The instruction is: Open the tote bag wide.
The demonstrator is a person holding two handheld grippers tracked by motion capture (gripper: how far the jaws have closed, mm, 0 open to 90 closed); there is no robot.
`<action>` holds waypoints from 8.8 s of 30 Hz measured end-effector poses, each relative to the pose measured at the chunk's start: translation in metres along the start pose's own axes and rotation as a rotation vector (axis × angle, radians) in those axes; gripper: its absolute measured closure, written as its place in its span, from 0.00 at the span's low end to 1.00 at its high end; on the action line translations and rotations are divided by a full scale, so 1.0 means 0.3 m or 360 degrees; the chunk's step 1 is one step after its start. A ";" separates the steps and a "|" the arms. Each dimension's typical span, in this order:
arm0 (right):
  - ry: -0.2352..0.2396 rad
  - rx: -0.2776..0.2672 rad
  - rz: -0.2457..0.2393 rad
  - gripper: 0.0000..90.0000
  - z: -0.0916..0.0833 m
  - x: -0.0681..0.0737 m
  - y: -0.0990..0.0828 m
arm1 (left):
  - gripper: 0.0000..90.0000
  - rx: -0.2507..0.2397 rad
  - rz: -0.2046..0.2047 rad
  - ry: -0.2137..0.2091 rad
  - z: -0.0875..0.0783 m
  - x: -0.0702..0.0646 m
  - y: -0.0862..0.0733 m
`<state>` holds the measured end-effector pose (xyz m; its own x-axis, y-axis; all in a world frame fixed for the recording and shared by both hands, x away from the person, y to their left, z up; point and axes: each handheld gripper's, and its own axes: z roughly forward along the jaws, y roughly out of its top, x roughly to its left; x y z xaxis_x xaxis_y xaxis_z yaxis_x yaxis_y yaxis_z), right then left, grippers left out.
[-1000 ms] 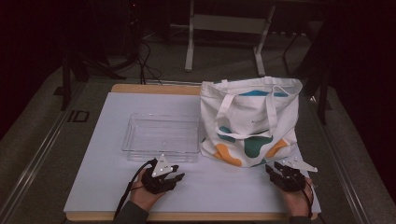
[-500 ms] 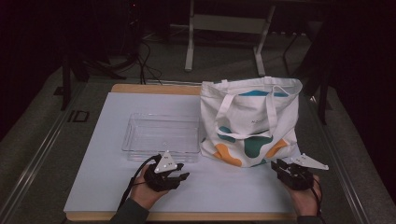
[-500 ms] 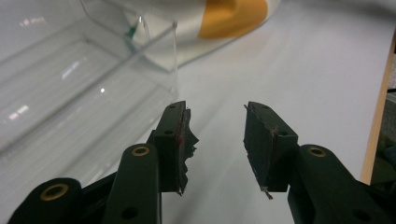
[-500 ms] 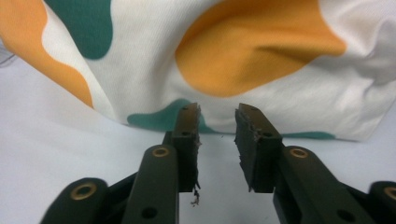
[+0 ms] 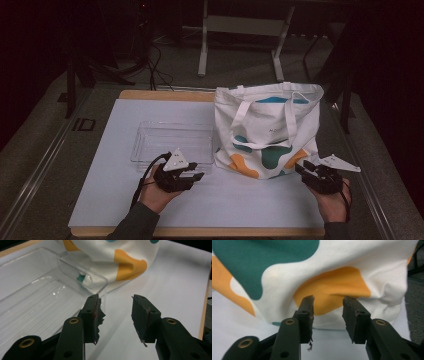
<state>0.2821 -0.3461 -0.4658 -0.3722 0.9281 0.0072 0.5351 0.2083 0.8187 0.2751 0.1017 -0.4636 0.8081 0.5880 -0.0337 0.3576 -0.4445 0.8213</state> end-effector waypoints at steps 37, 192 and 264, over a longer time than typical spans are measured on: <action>-0.0055 -0.0060 0.0043 0.68 0.038 -0.127 0.189 | 0.58 0.0012 0.0065 0.0135 0.038 0.126 0.184; 0.0164 -0.0041 -0.0187 0.96 -0.019 -0.228 0.177 | 0.96 0.0028 0.0236 -0.0021 0.197 -0.008 0.339; 0.0100 0.0270 -0.0067 0.75 0.093 -0.262 -0.016 | 0.75 0.0244 0.0159 -0.0049 0.322 -0.080 0.192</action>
<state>0.3298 -0.4113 -0.4862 -0.4406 0.8976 0.0150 0.6364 0.3005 0.7104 0.3215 -0.0034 -0.4705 0.8562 0.5160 0.0247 0.3401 -0.5991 0.7249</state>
